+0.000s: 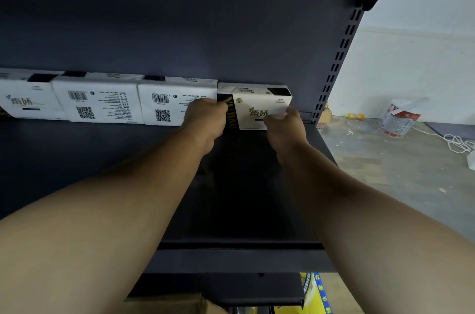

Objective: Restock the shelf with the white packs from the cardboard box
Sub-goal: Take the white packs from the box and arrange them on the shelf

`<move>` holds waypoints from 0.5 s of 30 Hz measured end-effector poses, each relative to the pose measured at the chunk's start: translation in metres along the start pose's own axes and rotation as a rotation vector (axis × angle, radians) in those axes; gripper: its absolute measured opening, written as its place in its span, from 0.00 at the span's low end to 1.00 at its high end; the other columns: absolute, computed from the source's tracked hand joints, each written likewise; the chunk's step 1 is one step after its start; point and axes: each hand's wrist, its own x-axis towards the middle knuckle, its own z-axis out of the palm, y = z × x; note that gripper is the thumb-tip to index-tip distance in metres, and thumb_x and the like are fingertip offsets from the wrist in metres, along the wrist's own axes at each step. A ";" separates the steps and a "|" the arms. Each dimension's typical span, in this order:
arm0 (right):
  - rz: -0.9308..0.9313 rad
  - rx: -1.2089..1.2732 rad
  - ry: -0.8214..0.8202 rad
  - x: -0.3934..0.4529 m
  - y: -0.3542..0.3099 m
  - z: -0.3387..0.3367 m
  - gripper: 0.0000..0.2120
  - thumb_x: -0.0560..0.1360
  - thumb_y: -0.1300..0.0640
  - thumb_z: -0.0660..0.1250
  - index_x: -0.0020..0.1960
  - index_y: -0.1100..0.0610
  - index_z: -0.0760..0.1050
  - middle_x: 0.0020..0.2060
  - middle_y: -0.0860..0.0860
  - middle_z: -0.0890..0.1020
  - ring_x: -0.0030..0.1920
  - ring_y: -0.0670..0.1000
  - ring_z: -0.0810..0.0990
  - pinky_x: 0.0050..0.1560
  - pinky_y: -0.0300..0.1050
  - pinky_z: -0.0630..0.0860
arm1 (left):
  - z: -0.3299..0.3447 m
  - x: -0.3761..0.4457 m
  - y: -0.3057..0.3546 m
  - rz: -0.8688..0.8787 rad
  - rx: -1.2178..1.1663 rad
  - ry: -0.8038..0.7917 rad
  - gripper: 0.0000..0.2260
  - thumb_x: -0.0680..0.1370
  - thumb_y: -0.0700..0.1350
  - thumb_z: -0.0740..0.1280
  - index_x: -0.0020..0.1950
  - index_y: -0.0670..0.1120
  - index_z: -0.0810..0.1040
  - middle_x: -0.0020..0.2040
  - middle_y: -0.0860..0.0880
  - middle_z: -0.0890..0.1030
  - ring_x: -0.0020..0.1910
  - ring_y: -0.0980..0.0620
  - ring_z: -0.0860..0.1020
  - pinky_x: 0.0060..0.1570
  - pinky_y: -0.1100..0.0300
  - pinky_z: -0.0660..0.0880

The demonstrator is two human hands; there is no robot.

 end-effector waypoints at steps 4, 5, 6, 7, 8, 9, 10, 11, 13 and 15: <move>0.003 -0.006 -0.029 0.001 -0.002 -0.001 0.21 0.78 0.59 0.65 0.69 0.55 0.67 0.50 0.48 0.75 0.49 0.49 0.75 0.35 0.36 0.70 | 0.002 -0.002 0.003 -0.012 -0.009 -0.019 0.11 0.78 0.39 0.61 0.38 0.50 0.69 0.38 0.49 0.72 0.42 0.50 0.70 0.44 0.53 0.69; 0.005 -0.012 -0.039 0.001 -0.002 -0.002 0.21 0.78 0.59 0.65 0.70 0.55 0.66 0.50 0.48 0.75 0.49 0.49 0.75 0.36 0.37 0.71 | 0.002 -0.003 0.003 -0.013 -0.011 -0.024 0.11 0.79 0.38 0.60 0.38 0.50 0.70 0.38 0.49 0.71 0.41 0.50 0.70 0.44 0.53 0.69; 0.010 -0.014 -0.046 0.001 -0.002 -0.002 0.21 0.78 0.58 0.66 0.70 0.55 0.66 0.50 0.48 0.75 0.50 0.50 0.75 0.39 0.39 0.72 | 0.002 -0.004 0.004 -0.016 -0.012 -0.029 0.11 0.79 0.38 0.60 0.38 0.50 0.70 0.38 0.49 0.71 0.40 0.50 0.70 0.44 0.53 0.69; 0.017 -0.010 -0.050 0.000 -0.003 -0.003 0.21 0.78 0.58 0.66 0.69 0.55 0.66 0.49 0.48 0.75 0.52 0.51 0.76 0.43 0.41 0.74 | 0.003 -0.006 0.004 -0.018 -0.013 -0.034 0.11 0.79 0.38 0.59 0.38 0.49 0.70 0.38 0.50 0.71 0.38 0.51 0.70 0.44 0.53 0.69; 0.024 -0.005 -0.053 0.000 -0.004 -0.003 0.21 0.78 0.58 0.66 0.69 0.55 0.66 0.49 0.47 0.75 0.53 0.51 0.76 0.47 0.44 0.75 | 0.003 -0.008 0.004 -0.022 -0.014 -0.041 0.11 0.79 0.38 0.59 0.38 0.49 0.69 0.37 0.50 0.71 0.36 0.53 0.69 0.44 0.53 0.69; 0.030 0.000 -0.052 -0.001 -0.004 -0.003 0.21 0.77 0.58 0.67 0.69 0.55 0.67 0.49 0.47 0.75 0.54 0.52 0.77 0.49 0.46 0.76 | 0.003 -0.010 0.005 -0.026 -0.016 -0.051 0.12 0.80 0.37 0.59 0.38 0.49 0.69 0.37 0.50 0.70 0.35 0.54 0.68 0.44 0.53 0.69; 0.037 0.001 -0.048 -0.002 -0.005 -0.004 0.21 0.77 0.58 0.67 0.68 0.55 0.68 0.50 0.48 0.76 0.55 0.53 0.78 0.51 0.47 0.77 | 0.003 -0.012 0.005 -0.032 -0.017 -0.062 0.12 0.80 0.37 0.58 0.38 0.49 0.69 0.37 0.50 0.70 0.35 0.54 0.68 0.45 0.53 0.70; 0.045 0.003 -0.048 -0.003 -0.006 -0.004 0.20 0.77 0.57 0.67 0.67 0.55 0.68 0.51 0.48 0.78 0.54 0.53 0.78 0.51 0.48 0.78 | 0.003 -0.014 0.006 -0.040 -0.015 -0.074 0.11 0.80 0.37 0.59 0.38 0.49 0.69 0.38 0.50 0.71 0.36 0.54 0.69 0.46 0.53 0.72; 0.060 0.008 -0.047 -0.007 -0.008 -0.004 0.20 0.77 0.56 0.67 0.67 0.55 0.69 0.53 0.51 0.80 0.53 0.54 0.79 0.46 0.47 0.78 | 0.001 -0.020 0.008 -0.059 -0.016 -0.092 0.09 0.80 0.39 0.60 0.41 0.49 0.72 0.41 0.51 0.74 0.42 0.52 0.73 0.52 0.52 0.76; 0.074 0.017 -0.039 -0.011 -0.011 -0.006 0.20 0.77 0.55 0.66 0.67 0.56 0.69 0.54 0.52 0.79 0.51 0.54 0.79 0.41 0.45 0.74 | 0.000 -0.025 0.009 -0.076 -0.030 -0.099 0.08 0.81 0.42 0.62 0.42 0.50 0.72 0.44 0.52 0.74 0.50 0.50 0.74 0.55 0.50 0.77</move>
